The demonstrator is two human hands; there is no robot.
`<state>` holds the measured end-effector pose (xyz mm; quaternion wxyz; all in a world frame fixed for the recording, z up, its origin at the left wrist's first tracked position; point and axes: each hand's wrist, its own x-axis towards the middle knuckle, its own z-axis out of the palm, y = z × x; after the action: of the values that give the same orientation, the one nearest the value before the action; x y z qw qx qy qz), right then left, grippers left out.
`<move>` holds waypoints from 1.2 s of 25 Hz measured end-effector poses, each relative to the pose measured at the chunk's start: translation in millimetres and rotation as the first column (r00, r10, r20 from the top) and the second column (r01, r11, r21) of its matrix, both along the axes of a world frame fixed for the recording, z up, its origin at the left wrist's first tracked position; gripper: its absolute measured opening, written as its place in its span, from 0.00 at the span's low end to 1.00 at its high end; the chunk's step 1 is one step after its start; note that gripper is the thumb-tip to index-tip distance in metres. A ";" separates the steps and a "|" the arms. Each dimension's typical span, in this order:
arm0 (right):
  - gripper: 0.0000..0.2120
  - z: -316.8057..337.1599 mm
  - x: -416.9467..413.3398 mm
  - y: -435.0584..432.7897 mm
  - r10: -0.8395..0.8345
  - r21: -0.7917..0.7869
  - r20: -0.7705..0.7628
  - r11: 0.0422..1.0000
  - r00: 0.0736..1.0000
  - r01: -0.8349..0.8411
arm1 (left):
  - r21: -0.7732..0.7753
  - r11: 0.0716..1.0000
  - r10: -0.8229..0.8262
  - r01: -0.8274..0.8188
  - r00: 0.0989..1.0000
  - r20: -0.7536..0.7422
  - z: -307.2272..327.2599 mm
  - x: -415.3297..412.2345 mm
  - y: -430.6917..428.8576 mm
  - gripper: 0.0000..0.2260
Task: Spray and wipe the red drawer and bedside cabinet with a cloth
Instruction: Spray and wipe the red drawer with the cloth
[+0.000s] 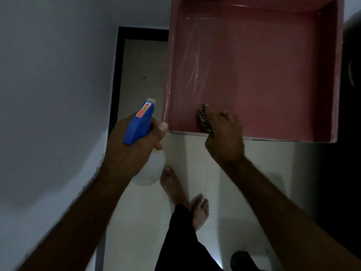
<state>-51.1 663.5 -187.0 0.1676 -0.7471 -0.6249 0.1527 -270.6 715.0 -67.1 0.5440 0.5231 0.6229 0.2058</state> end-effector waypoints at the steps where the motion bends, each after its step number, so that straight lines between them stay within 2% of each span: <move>1: 0.38 2.2 -5.1 1.4 -0.016 -0.020 0.001 1.000 1.000 0.016 | 0.002 1.000 -0.006 0.006 1.000 0.001 0.1 0.0 1.5 0.18; 5: 0.38 3.3 -23.8 -2.6 0.219 -0.039 -0.043 0.975 0.975 -0.220 | -0.002 1.000 0.002 -0.002 1.000 0.004 -0.1 2.5 6.3 0.20; 6: 0.39 1.6 -18.8 -0.6 0.222 -0.035 -0.030 0.974 0.975 -0.223 | -0.003 1.000 0.000 0.000 1.000 0.000 0.3 3.6 8.0 0.20; 10: 0.41 0.9 -9.3 10.8 -0.050 -0.074 0.006 0.996 0.999 0.050 | -0.006 1.000 -0.021 0.021 1.000 0.000 1.3 4.8 15.8 0.20; 12: 0.40 2.2 -22.7 10.5 0.019 -0.094 -0.018 0.995 1.000 -0.020 | -0.011 0.999 -0.036 0.036 0.999 0.005 1.4 5.3 20.1 0.16; 14: 0.40 2.0 -25.9 9.0 0.146 -0.076 -0.039 0.986 0.989 -0.149 | -0.006 0.999 -0.045 0.045 0.999 -0.002 2.3 6.5 23.2 0.16; 15: 0.40 1.0 -20.0 11.2 0.156 -0.070 -0.036 0.985 0.987 -0.158 | -0.008 0.999 -0.037 0.037 0.999 -0.002 2.5 7.3 24.8 0.17; 18: 0.39 -0.8 -3.8 19.6 -0.031 -0.074 0.013 0.997 0.999 0.031 | -0.008 1.000 -0.028 0.028 1.000 -0.007 3.4 8.5 30.5 0.18; 20: 0.40 1.7 -11.5 21.8 -0.078 -0.095 0.013 0.992 0.997 0.079 | -0.008 0.999 -0.032 0.032 0.999 -0.012 2.8 8.4 34.1 0.17; 24: 0.40 2.1 -20.6 19.2 0.167 -0.097 -0.038 0.981 0.985 -0.170 | -0.022 0.999 -0.037 0.037 0.999 -0.010 0.9 9.5 40.2 0.14; 26: 0.39 -0.9 -5.1 26.1 0.103 -0.090 -0.010 0.991 0.995 -0.104 | -0.022 0.999 -0.034 0.034 0.999 0.004 0.6 9.9 42.7 0.15; 28: 0.37 -0.7 0.5 33.2 -0.072 -0.102 0.054 0.992 0.996 0.077 | -0.007 0.999 -0.039 0.039 0.999 0.014 0.2 10.1 45.7 0.15; 30: 0.38 2.4 -12.1 36.7 -0.111 -0.127 0.058 0.985 0.992 0.117 | 0.004 0.998 -0.056 0.056 0.998 0.007 -1.0 9.8 49.4 0.14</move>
<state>-63.1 700.2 -184.6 0.1110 -0.7945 -0.5740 0.1640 -260.8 764.4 -68.1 0.5508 0.5407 0.6056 0.1938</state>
